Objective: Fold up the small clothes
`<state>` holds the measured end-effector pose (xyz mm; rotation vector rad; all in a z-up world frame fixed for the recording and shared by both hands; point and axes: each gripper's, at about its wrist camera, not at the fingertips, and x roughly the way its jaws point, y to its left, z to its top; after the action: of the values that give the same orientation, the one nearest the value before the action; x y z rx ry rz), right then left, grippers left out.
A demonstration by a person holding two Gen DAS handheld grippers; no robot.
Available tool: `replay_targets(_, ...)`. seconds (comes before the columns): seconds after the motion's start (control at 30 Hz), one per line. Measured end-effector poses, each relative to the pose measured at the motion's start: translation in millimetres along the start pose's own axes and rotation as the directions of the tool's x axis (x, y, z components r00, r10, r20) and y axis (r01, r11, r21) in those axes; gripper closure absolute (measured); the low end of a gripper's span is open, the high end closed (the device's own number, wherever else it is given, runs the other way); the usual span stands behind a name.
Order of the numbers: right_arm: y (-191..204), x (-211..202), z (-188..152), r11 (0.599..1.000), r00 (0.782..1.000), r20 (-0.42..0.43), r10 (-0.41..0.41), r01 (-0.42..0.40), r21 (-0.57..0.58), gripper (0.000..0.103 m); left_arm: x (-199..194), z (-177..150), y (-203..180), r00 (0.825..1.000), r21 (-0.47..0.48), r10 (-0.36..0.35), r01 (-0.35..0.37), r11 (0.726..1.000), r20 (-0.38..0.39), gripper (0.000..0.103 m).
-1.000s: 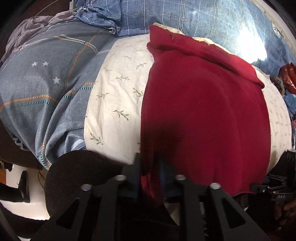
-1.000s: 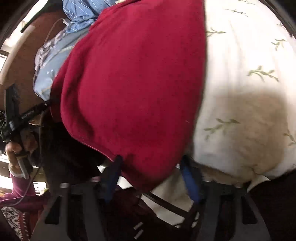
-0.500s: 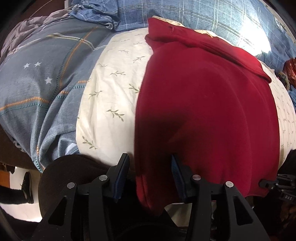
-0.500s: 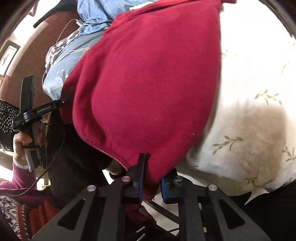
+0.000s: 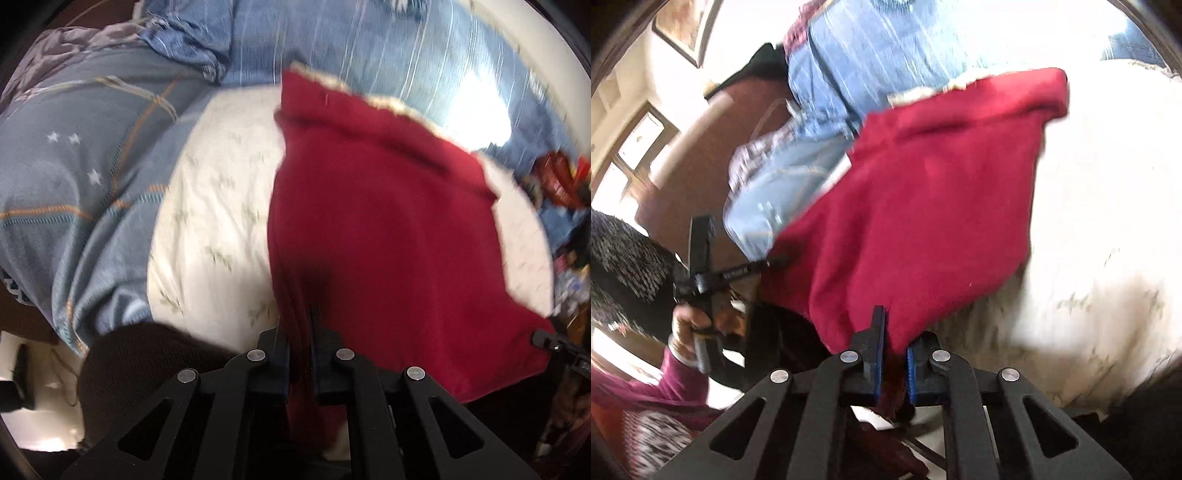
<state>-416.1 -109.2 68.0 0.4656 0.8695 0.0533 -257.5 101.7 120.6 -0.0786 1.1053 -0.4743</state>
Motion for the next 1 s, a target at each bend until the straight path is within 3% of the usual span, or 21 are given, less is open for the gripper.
replay_targets(0.27,5.7,-29.0,67.6,0.998,0.973,0.225,-0.049,0.056,-0.024,0.095,-41.0,43.7,11.5,0.985,-0.032,-0.064,0.07,0.997,0.163,0.097)
replay_targets(0.47,-5.8,-17.8,121.9,0.986,0.948,0.285,-0.145,0.162,-0.037,0.095,-37.3,85.3,-2.0,0.967,-0.033,-0.072,0.083,0.996,0.243,0.097)
replay_targets(0.77,-45.7,3.3,194.6,0.976,0.925,0.315,-0.211,0.215,0.023,0.095,53.1,167.6,-19.1,0.979,-0.06,-0.024,0.037,0.998,0.202,0.097)
replay_targets(1.0,-85.6,40.4,244.4,0.958,0.919,0.275,-0.284,0.279,0.057,0.095,130.4,230.0,-31.9,0.991,-0.074,0.02,-0.01,0.997,0.135,0.097)
